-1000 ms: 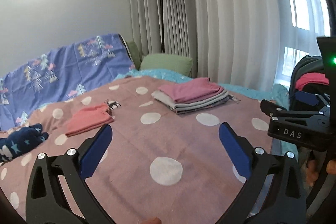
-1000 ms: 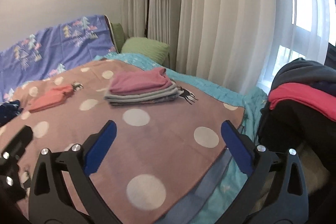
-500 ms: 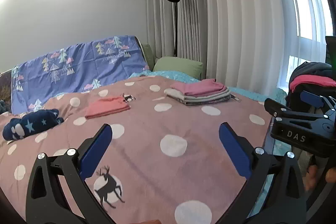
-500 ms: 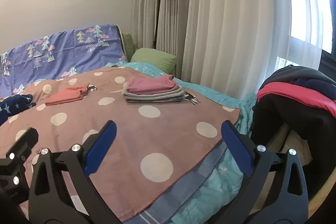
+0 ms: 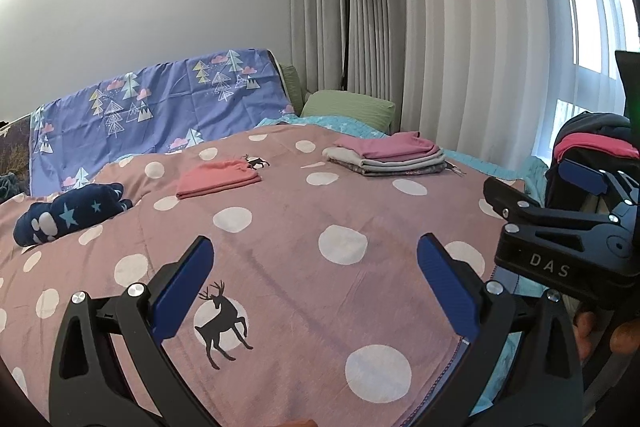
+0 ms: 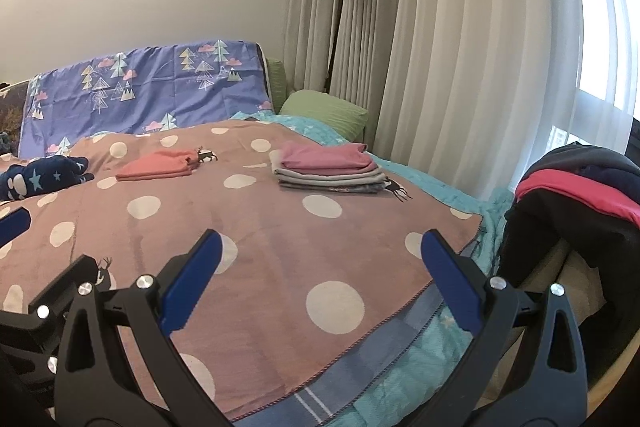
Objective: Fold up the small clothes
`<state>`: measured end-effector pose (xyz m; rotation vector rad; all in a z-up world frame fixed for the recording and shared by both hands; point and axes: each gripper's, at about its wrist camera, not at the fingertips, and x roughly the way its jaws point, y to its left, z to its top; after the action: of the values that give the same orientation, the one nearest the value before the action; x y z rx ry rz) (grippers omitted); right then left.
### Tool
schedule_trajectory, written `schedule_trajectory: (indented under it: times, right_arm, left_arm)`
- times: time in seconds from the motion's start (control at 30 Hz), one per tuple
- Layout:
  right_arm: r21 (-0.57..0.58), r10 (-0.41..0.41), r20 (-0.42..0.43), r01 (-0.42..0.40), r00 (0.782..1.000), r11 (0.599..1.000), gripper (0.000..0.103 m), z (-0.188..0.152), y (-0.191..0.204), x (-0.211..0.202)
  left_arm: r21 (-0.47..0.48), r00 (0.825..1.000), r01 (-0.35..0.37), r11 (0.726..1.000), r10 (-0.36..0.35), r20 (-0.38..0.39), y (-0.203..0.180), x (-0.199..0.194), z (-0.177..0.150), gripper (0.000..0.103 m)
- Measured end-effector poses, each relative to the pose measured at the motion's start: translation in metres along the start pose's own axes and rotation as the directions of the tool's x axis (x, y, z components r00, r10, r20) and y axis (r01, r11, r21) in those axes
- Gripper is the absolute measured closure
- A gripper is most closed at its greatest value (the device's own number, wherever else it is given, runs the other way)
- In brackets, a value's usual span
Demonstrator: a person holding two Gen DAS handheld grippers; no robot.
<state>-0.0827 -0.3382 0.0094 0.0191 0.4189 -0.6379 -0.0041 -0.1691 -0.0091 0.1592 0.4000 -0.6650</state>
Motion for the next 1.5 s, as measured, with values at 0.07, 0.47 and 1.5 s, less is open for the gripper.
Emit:
schedule_trajectory:
  times: [0.07, 0.47, 1.5]
  right_arm:
    - [0.004, 0.003, 0.002, -0.003, 1.0, 1.0, 0.002, 0.001, 0.001, -0.002]
    - [-0.001, -0.001, 0.0, 0.001, 1.0, 1.0, 0.002, 0.003, 0.003, -0.008]
    - [-0.007, 0.023, -0.036, -0.023, 0.999, 1.0, 0.002, -0.007, 0.005, 0.0]
  left_arm:
    - [0.004, 1.0, 0.004, 1.0, -0.004, 0.002, 0.0, -0.001, 0.0, 0.001]
    - [-0.022, 1.0, -0.003, 1.0, 0.003, 0.011, 0.006, -0.009, -0.002, 0.001]
    - [-0.039, 0.999, -0.027, 0.999, 0.026, -0.022, 0.007, -0.005, -0.011, 0.001]
